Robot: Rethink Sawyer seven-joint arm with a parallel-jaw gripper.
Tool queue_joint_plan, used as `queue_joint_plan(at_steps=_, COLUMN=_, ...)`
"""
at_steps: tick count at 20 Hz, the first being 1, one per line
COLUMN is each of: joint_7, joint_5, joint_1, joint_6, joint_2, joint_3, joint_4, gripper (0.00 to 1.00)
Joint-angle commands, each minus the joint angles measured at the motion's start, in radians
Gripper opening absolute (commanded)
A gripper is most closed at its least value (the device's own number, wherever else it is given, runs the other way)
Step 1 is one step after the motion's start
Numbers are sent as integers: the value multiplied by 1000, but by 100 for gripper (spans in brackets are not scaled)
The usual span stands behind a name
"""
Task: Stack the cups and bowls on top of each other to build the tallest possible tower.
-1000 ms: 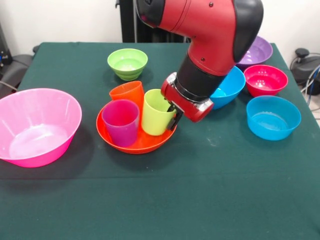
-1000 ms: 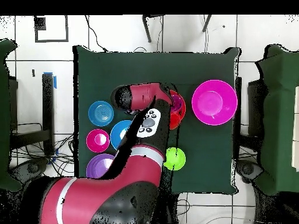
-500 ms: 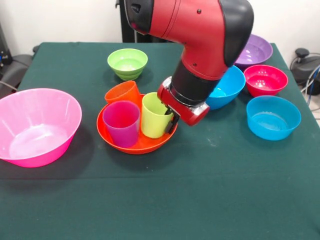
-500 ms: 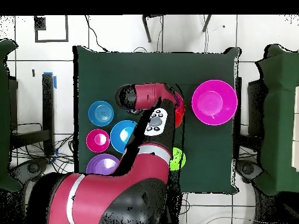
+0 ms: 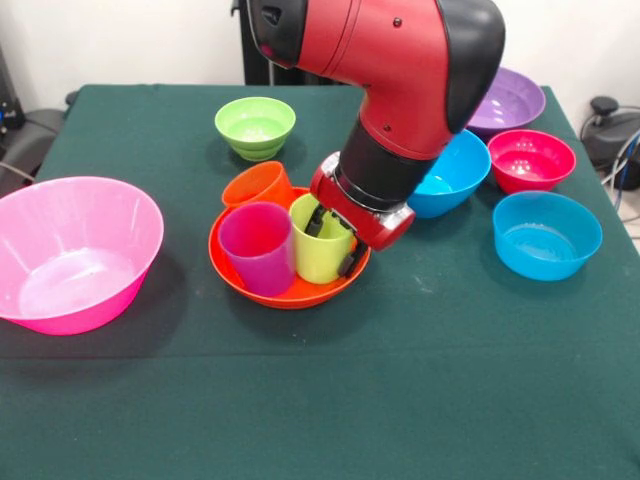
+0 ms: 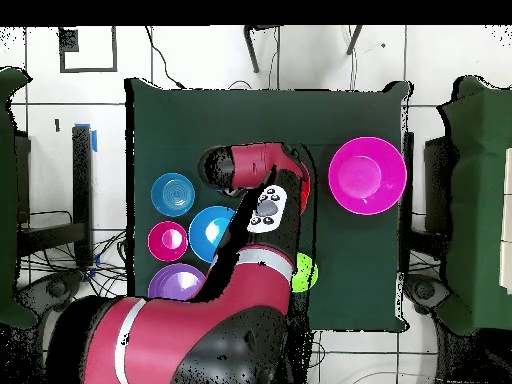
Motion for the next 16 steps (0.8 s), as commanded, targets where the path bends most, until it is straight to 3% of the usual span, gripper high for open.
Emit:
queue_joint_plan(at_steps=1, joint_7=-128, joint_5=-43, joint_1=-9, joint_6=-68, joint_2=9, joint_3=159, joint_4=-8, gripper=100)
queue_joint_plan(at_steps=6, joint_7=-139, joint_5=-45, joint_1=-4, joint_6=-56, joint_2=-34, joint_3=164, joint_4=47, gripper=100)
queue_joint_plan(at_steps=16, joint_7=-194, joint_5=-41, joint_1=-36, joint_6=12, joint_2=-80, joint_3=199, joint_4=51, gripper=100)
